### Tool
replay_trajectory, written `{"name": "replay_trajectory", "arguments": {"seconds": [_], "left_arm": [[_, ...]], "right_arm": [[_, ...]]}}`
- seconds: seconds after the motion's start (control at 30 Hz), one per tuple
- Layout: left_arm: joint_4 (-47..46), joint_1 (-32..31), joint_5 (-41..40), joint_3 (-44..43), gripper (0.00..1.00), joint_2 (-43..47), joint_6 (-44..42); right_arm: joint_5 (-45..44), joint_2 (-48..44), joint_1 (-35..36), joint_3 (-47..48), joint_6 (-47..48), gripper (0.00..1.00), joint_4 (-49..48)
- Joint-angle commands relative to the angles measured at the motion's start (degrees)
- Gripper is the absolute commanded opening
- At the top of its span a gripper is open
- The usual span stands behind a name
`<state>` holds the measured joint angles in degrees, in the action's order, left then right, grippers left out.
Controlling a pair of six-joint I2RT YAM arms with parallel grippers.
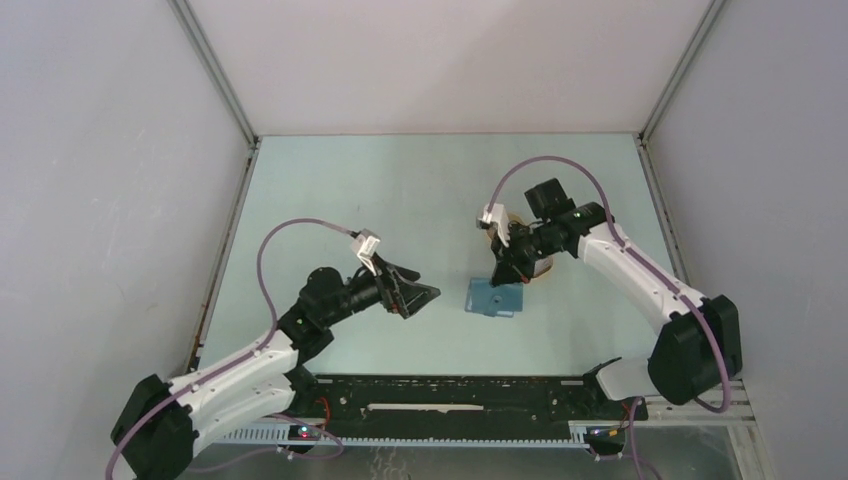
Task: Put the credit cards into the card holder
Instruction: Open the card holder at the center of the board.
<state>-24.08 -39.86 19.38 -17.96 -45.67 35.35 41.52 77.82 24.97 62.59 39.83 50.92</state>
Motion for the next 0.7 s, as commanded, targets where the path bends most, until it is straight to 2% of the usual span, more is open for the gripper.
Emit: {"name": "replay_trajectory", "arguments": {"seconds": [0.0,0.13,0.3,0.53,0.67], "left_arm": [[-14.10,-3.17,-4.79,0.24,0.98,-4.98,0.67],[-15.55,-6.15,-6.67,-2.55,0.94,-12.09,1.39],[-16.33,-6.60,-5.26,-5.69,0.88,-20.04,2.78],[-21.82,-7.05,-1.97,-7.19,0.80,-24.24,5.16],[-23.91,-7.97,-0.16,-7.86,0.72,-26.40,7.01]], "right_arm": [[7.06,3.57,-0.23,4.93,-11.25,0.00,-3.61],[10.51,3.57,-0.77,4.98,-12.05,0.00,-3.75],[12.47,3.31,-1.22,4.66,-11.04,0.00,-3.19],[13.52,3.38,-1.15,4.57,-10.53,0.00,-2.93],[13.79,3.39,-1.13,4.56,-10.70,0.00,-3.14]]}}
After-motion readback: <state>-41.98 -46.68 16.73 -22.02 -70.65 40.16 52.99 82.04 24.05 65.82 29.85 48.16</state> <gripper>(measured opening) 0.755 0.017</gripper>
